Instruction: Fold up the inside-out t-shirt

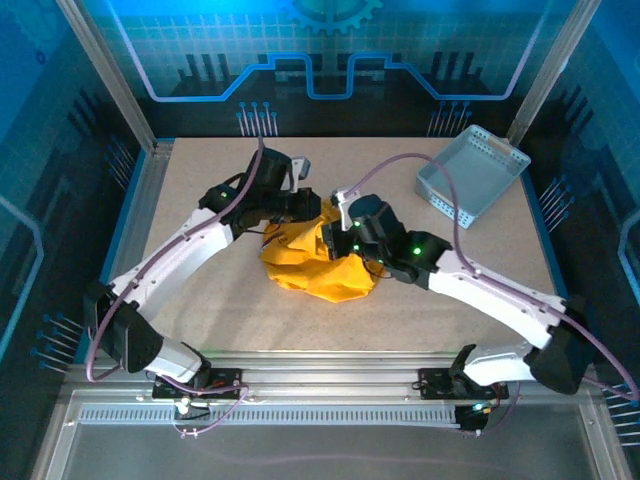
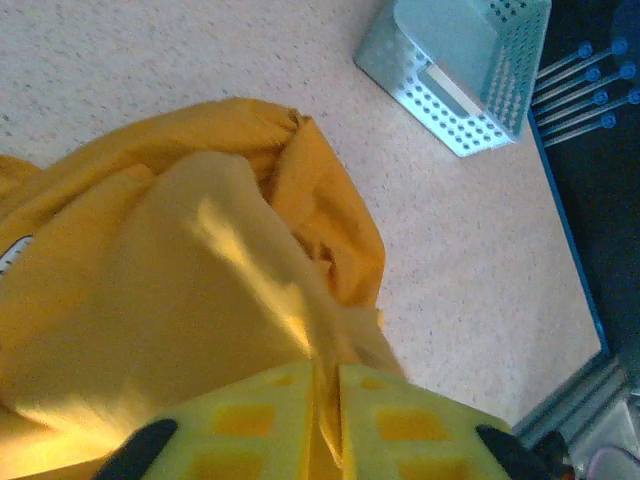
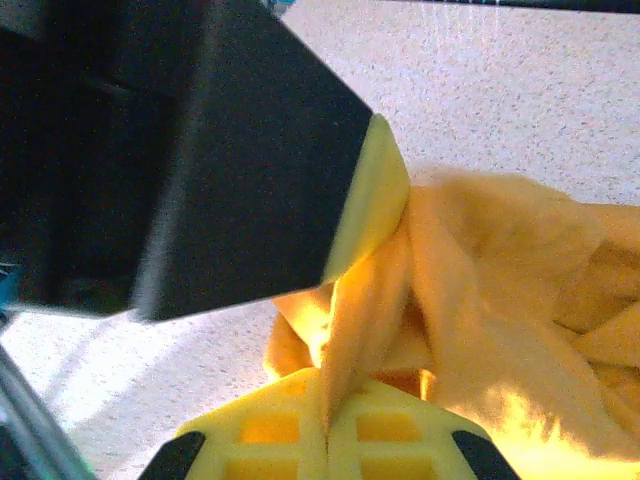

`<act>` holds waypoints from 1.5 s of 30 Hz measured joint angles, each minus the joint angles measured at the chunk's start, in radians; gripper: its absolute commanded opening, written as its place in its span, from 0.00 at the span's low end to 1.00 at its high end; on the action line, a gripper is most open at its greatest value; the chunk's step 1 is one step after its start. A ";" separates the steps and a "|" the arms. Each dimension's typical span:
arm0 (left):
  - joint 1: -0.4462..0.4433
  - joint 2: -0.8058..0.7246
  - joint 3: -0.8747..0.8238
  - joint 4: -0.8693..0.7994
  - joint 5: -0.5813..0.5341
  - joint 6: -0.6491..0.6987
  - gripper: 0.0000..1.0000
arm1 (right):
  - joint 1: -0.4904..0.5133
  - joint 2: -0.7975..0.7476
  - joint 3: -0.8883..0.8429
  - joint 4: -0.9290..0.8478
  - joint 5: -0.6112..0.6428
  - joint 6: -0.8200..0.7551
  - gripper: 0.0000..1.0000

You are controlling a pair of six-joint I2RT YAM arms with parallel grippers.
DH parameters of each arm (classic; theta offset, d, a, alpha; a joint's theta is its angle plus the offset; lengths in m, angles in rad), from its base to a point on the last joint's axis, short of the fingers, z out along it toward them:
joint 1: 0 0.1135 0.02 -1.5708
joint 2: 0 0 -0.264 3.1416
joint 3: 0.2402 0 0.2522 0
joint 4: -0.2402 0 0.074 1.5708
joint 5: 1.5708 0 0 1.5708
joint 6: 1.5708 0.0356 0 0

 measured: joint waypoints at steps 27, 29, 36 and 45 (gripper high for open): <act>-0.210 -0.096 -0.477 0.404 -0.401 -0.056 0.25 | -0.011 0.060 0.309 -0.396 0.098 0.312 0.00; -0.183 -0.054 -0.462 0.423 -0.395 -0.056 0.18 | -0.013 0.025 0.270 -0.405 0.113 0.336 0.00; -0.181 -0.008 -0.485 0.524 -0.289 0.008 0.00 | -0.161 -0.066 0.103 -0.415 0.077 0.413 0.00; -0.251 -0.180 -0.644 0.549 -0.097 0.110 0.00 | -0.379 0.044 0.088 -0.371 -0.078 0.363 0.00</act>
